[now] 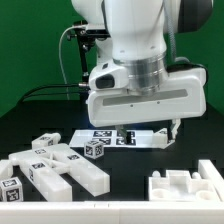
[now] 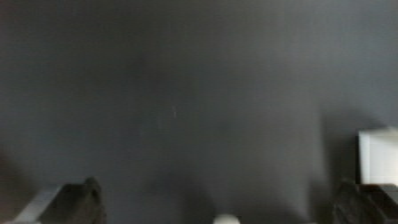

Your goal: Assemble chair

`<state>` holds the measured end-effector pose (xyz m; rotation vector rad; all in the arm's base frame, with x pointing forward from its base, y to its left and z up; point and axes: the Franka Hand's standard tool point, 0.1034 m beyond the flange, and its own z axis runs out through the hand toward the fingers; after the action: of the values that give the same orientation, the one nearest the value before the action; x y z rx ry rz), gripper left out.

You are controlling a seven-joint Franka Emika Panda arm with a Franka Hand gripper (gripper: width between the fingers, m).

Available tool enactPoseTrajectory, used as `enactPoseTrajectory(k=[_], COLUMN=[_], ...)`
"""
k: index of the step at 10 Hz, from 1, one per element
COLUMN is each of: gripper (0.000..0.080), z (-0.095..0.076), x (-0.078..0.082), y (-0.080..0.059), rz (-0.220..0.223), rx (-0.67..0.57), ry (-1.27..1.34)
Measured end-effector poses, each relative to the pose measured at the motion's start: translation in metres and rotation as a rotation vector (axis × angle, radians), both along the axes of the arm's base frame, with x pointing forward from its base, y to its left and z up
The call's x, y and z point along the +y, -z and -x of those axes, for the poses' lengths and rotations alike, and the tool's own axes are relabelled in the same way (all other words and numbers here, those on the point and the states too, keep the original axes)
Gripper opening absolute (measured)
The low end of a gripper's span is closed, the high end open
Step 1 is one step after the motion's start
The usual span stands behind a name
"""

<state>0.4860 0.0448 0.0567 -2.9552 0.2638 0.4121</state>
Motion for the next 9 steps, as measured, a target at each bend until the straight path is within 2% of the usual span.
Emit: enactPoseTrajectory(k=[1,2,5,6,7,8,9], gripper=[0.0649,0.0649,0.0649,0.0649,0.0649,0.0649,0.0649], z=[0.015,0.008,0.013,0.038,0.051,0.074,0.091], x=[0.004,0.007,0.008,0.016,0.021,0.026,0.023], y=[-0.003,-0.006,-0.002,0.0,0.006,0.007,0.008], rz=[-0.01,-0.02,-0.06,-0.066,-0.084,-0.128,-0.172], rx=[0.12,0.144,0.326,0.505,0.588,0.712,0.858], ry=[0.013,0.006,-0.01,0.073,0.107,0.13,0.145])
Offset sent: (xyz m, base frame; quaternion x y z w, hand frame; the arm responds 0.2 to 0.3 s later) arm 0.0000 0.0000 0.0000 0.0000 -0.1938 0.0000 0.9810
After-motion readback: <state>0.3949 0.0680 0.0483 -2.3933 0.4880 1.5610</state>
